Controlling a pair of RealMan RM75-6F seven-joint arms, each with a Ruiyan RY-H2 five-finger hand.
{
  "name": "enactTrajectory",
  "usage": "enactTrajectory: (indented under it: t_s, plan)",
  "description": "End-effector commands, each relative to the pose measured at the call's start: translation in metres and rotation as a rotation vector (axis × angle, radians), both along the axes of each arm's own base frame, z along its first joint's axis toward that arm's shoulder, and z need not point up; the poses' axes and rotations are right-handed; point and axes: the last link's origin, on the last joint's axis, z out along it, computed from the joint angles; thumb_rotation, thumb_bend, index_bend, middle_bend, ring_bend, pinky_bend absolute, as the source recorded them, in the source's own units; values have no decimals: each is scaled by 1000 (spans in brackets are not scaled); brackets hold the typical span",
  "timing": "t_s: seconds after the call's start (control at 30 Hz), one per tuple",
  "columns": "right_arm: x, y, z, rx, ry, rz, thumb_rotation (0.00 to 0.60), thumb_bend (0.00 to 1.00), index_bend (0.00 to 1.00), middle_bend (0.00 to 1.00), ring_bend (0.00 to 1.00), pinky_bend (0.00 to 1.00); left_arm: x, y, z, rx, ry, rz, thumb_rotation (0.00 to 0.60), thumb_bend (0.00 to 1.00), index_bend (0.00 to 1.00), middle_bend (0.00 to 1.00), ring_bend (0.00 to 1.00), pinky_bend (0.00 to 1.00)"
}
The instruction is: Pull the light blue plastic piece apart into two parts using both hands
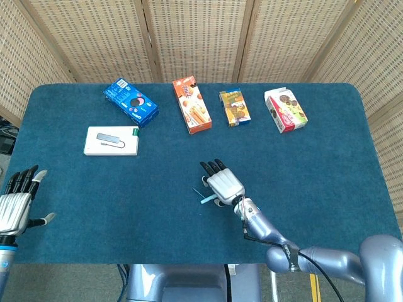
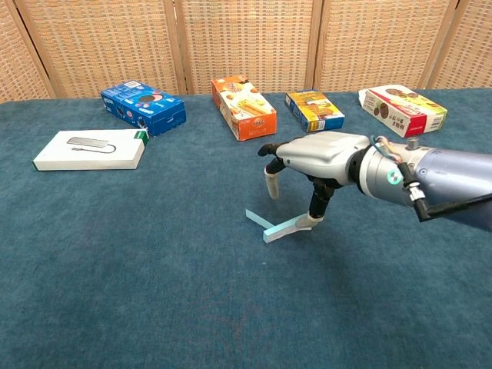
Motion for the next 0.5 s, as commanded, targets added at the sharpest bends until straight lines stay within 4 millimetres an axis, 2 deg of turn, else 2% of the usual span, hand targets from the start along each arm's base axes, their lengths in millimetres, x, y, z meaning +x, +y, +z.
enactTrajectory:
  t_s: [0.03,0.3,0.5]
  plan:
    - [1,0,-5,0,13,-1,600,260,388,0,0,0,0,0,0,1,-1,1,600,0,0,0,0,0]
    - [0,1,-8,-3,40,3,600,328,397,0,0,0,-1,0,0,-3,-1,2,600,0,0,0,0,0]
    - [-8,0,-11,-6,61,-12,600,337,411,0,0,0,-1,0,0,-5,-2,1,600,0,0,0,0,0]
